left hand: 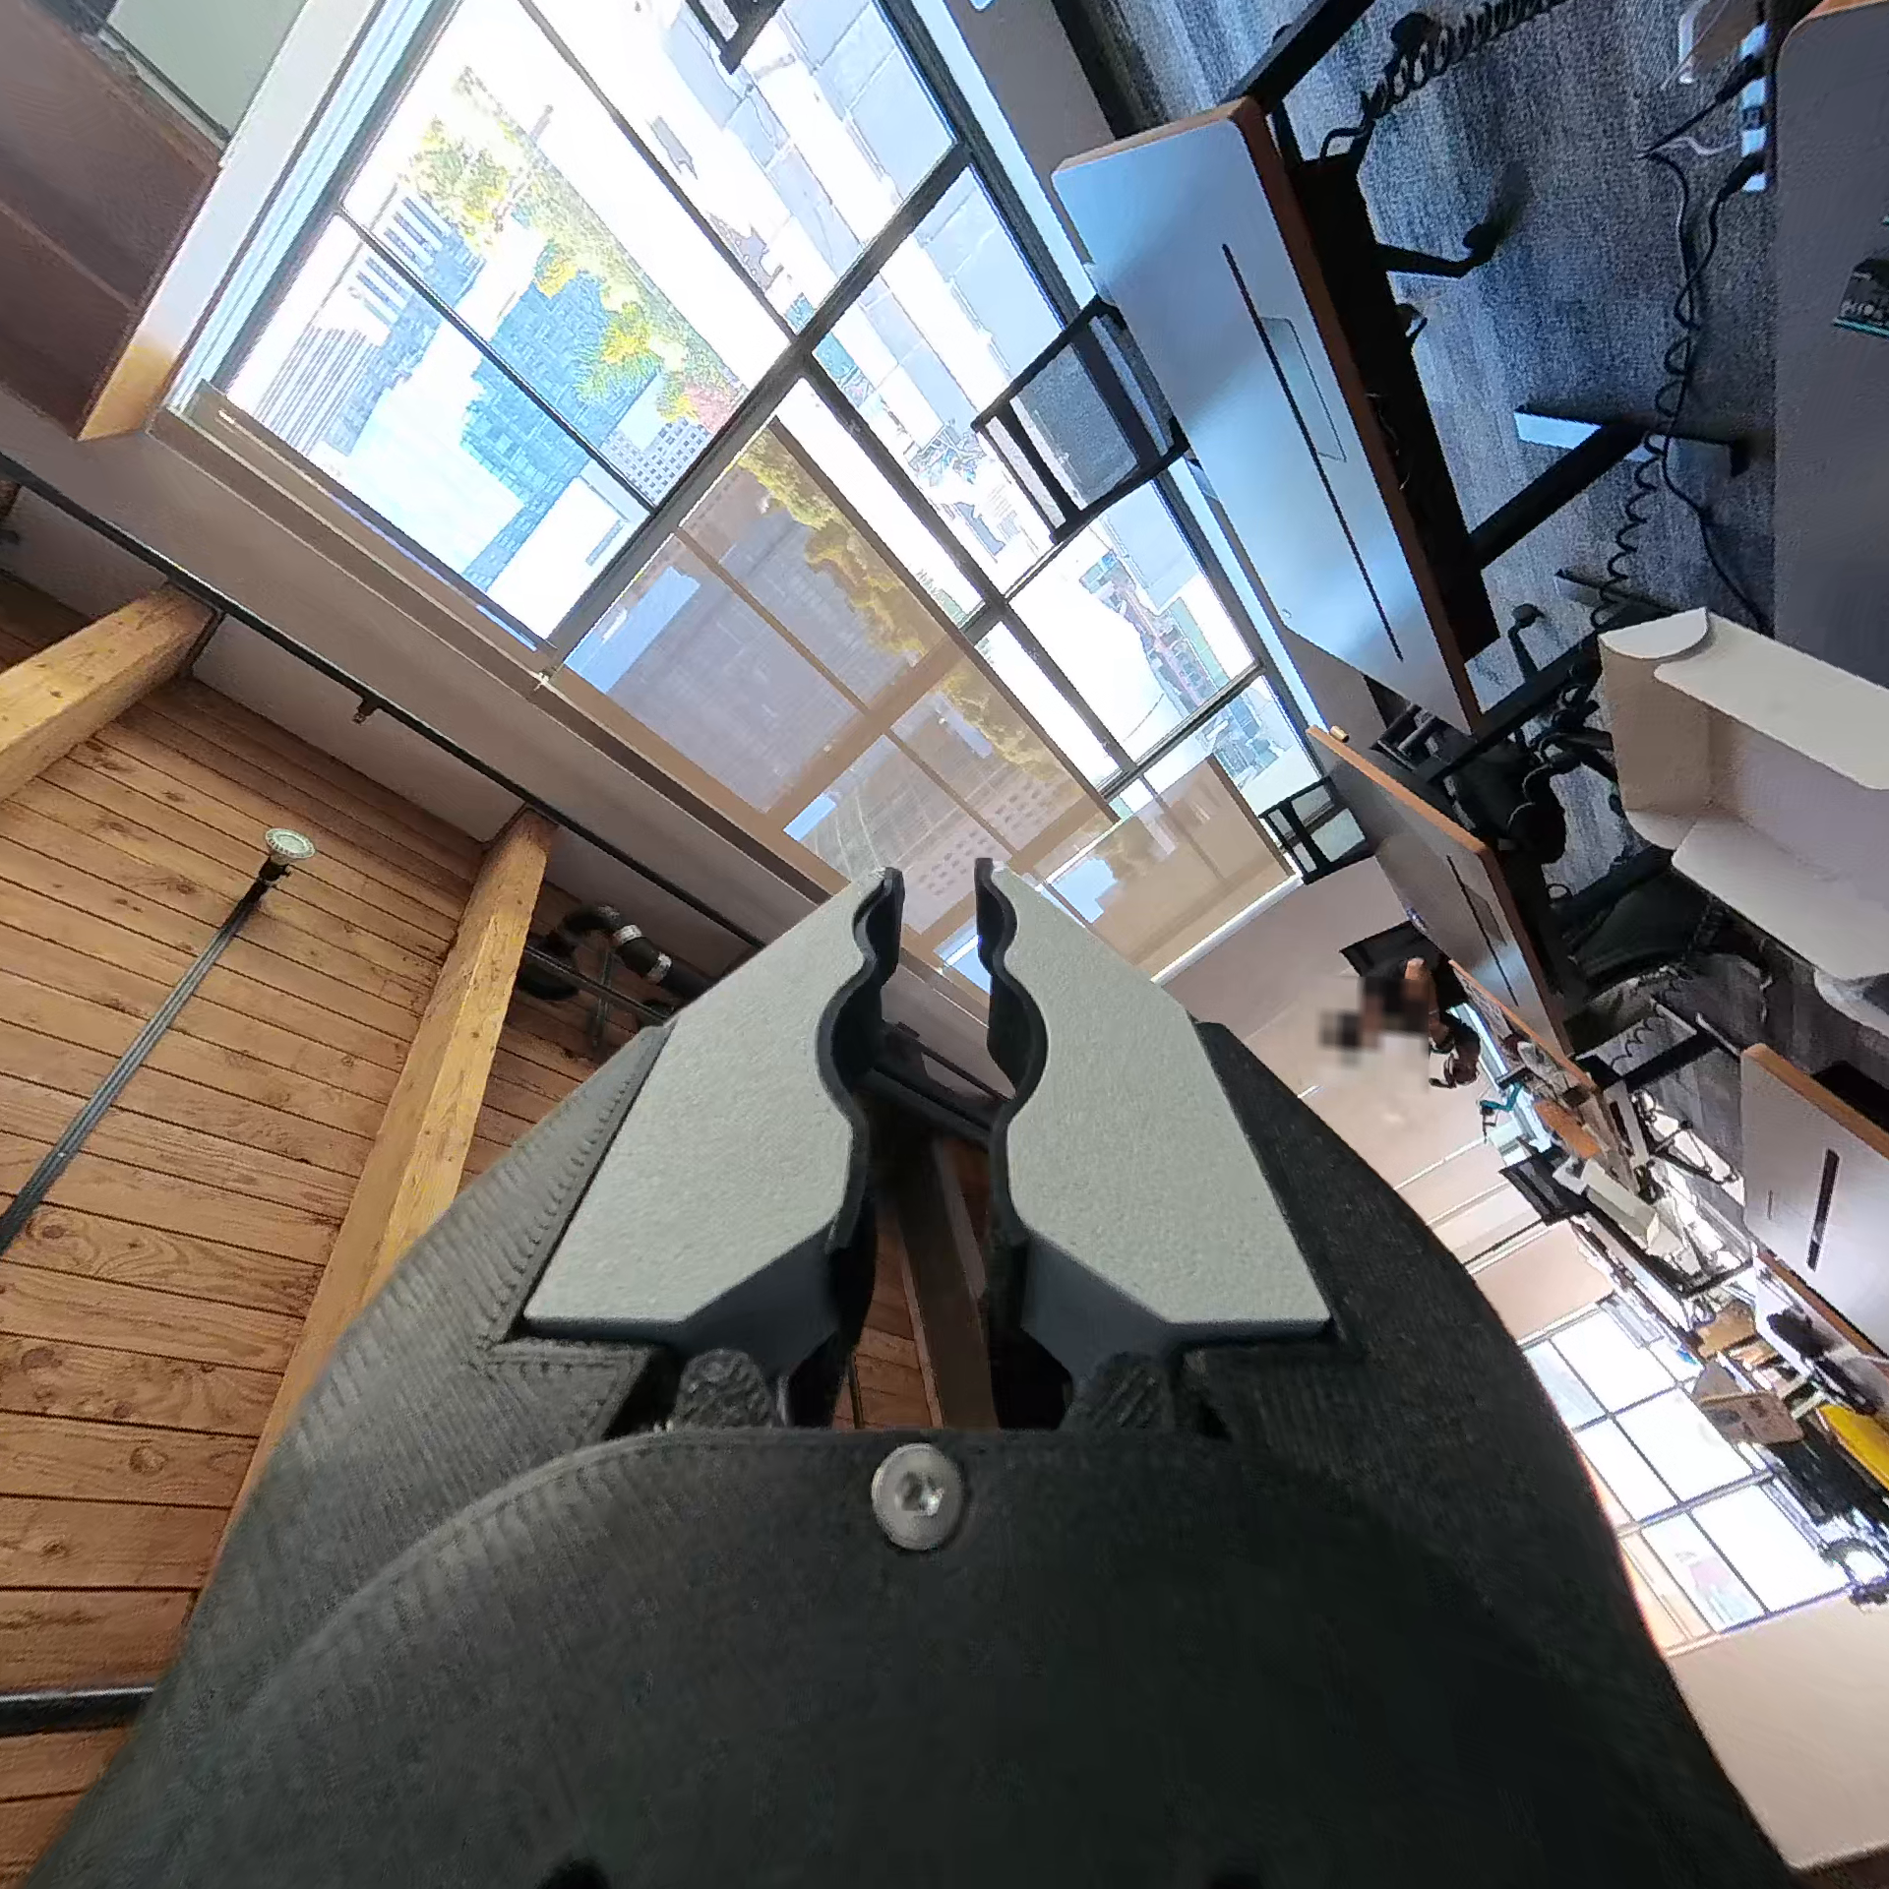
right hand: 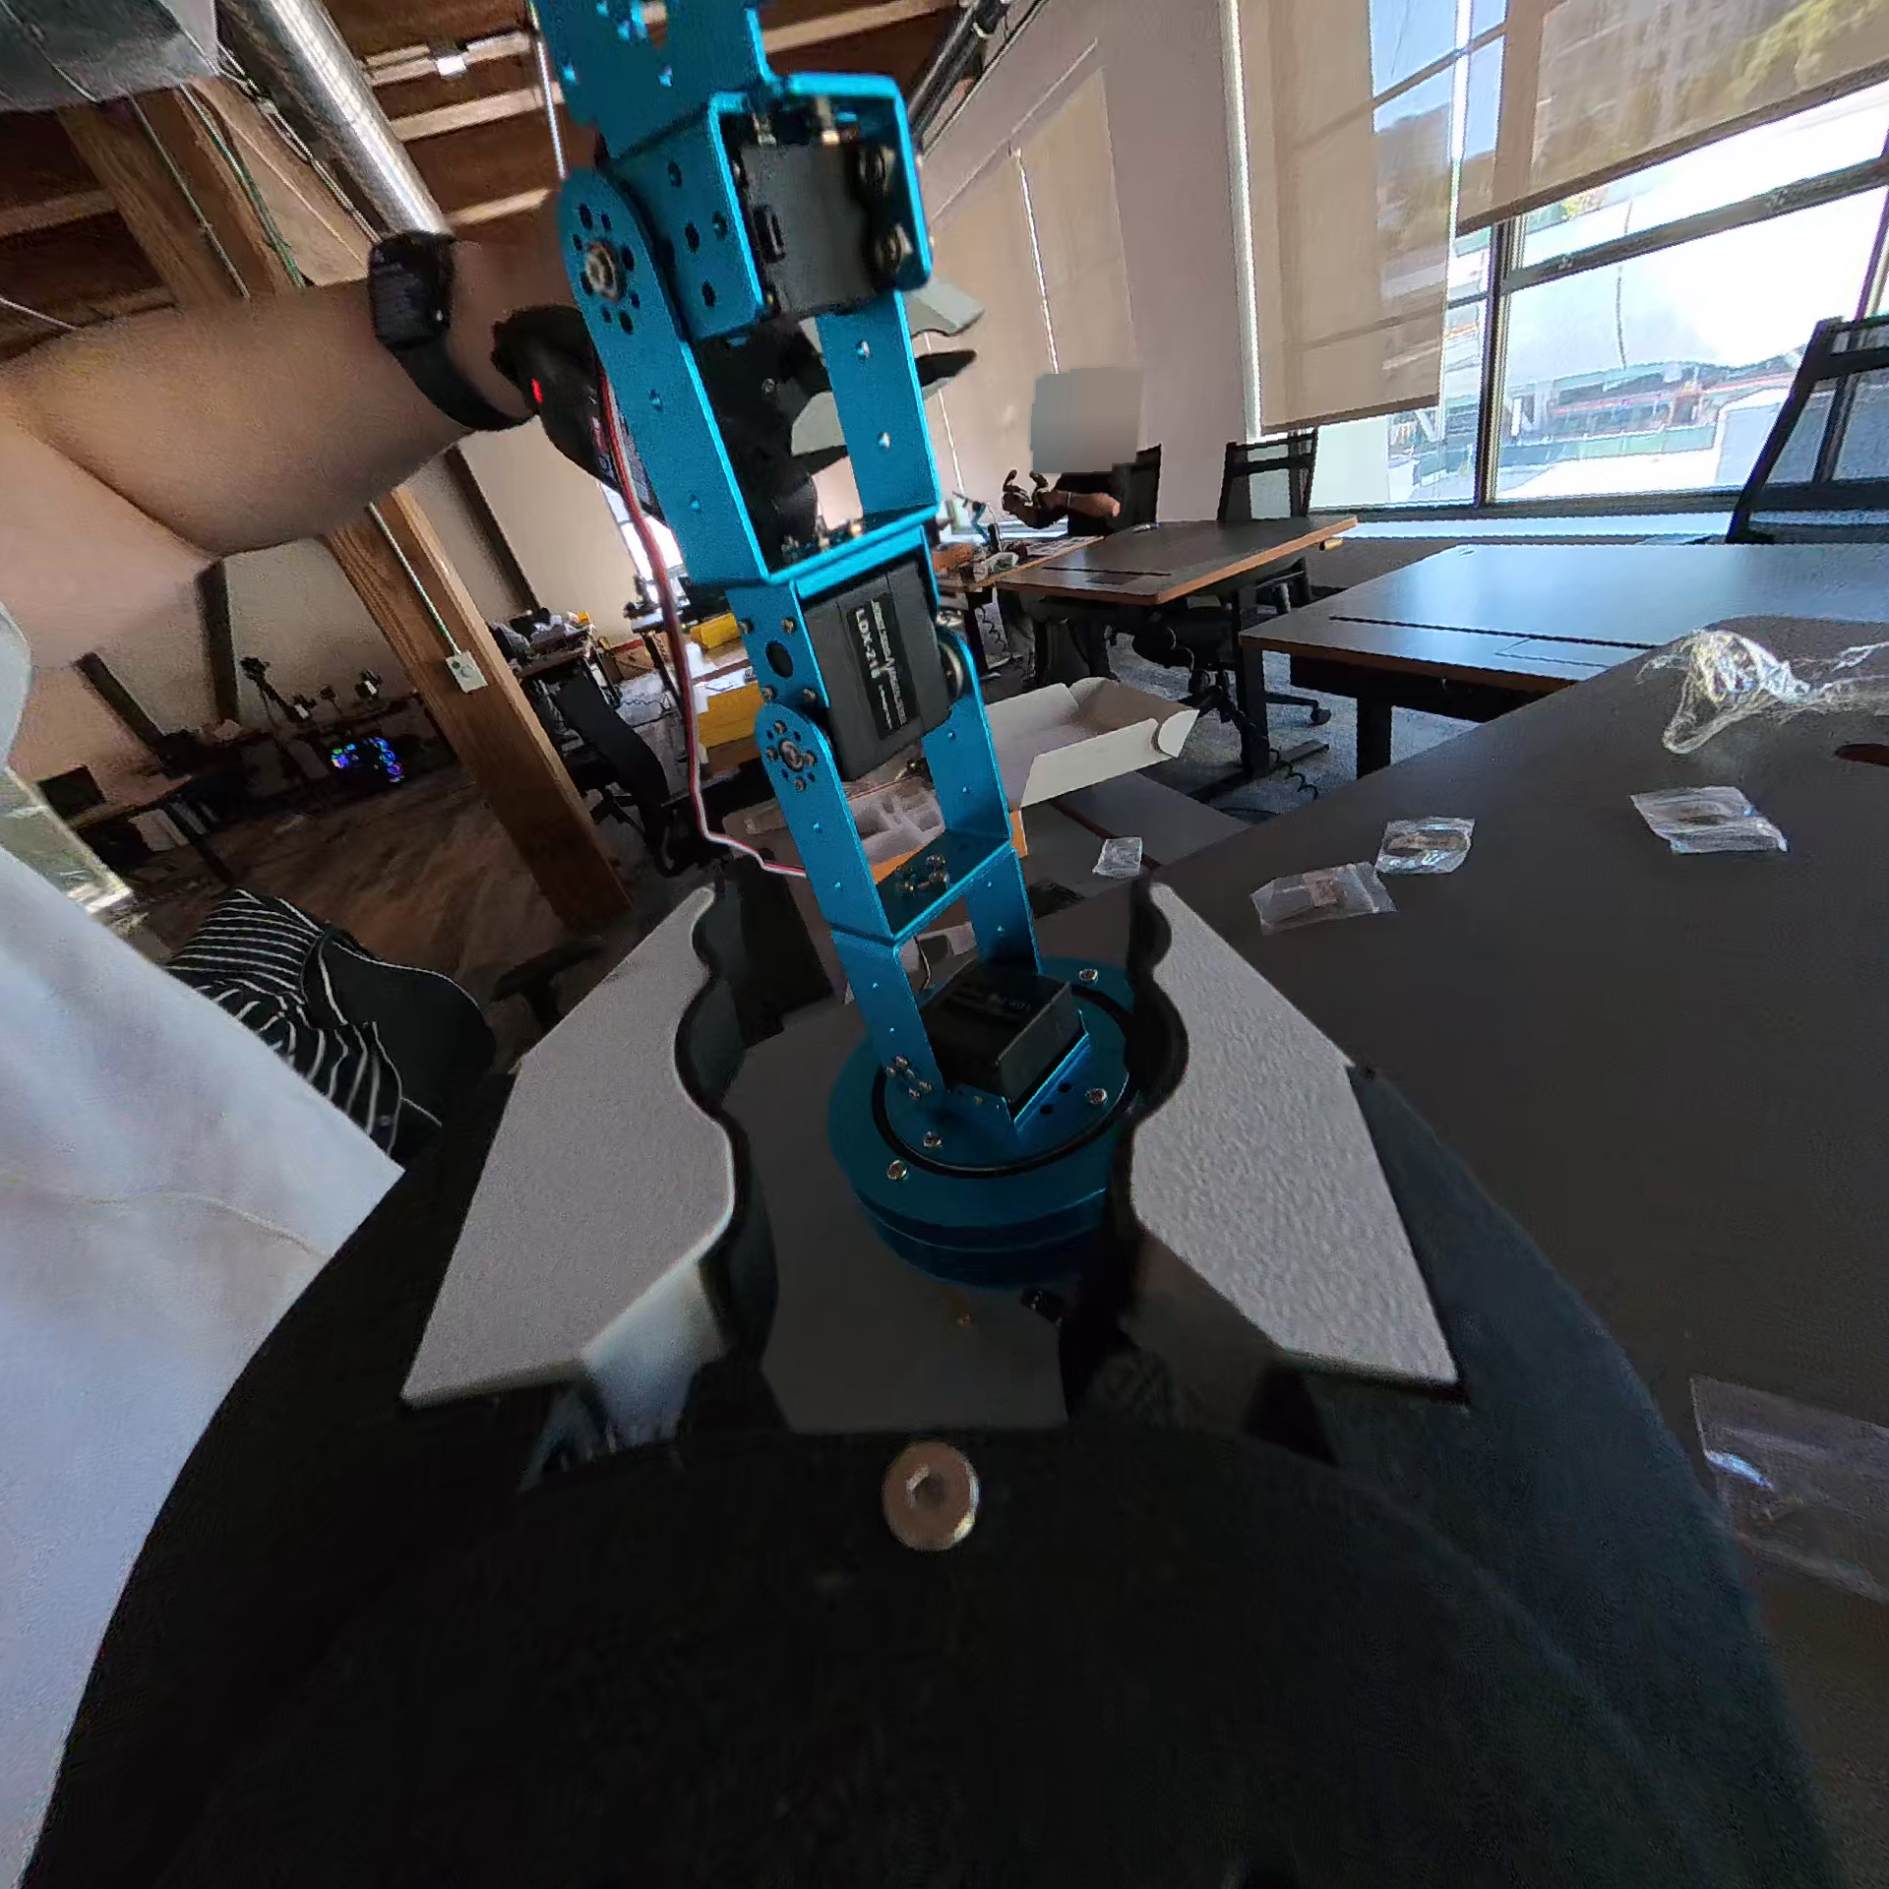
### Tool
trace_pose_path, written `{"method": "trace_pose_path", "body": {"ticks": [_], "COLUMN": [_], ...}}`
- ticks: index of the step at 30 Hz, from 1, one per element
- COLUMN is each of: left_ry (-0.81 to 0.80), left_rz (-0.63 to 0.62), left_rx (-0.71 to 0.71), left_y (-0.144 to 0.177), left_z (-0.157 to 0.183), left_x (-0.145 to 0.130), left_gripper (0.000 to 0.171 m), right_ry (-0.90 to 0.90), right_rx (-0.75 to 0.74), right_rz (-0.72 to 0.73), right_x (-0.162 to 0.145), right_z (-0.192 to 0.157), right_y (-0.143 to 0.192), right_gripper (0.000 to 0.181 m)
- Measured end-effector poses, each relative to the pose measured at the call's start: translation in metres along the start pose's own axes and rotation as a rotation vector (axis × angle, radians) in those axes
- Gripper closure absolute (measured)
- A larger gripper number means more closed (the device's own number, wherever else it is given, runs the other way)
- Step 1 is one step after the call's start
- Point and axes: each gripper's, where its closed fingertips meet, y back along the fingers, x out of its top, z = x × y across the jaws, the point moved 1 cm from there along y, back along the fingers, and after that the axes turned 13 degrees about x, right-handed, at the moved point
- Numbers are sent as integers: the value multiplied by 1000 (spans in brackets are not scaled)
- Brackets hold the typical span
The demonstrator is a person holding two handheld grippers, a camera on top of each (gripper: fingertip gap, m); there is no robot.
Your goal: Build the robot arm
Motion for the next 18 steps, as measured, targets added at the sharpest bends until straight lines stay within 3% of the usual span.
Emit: {"method": "trace_pose_path", "body": {"ticks": [9, 18], "left_ry": [-34, -61], "left_rz": [-34, 42], "left_rx": [-18, 15], "left_y": [15, 6], "left_z": [-2, -12], "left_x": [-7, 14], "left_gripper": [159, 159], "right_ry": [-7, -36], "right_rx": [40, -5], "right_rz": [-11, -14], "right_x": [-2, -14], "right_z": [1, 9], "right_y": [5, 7], "right_gripper": [107, 108]}}
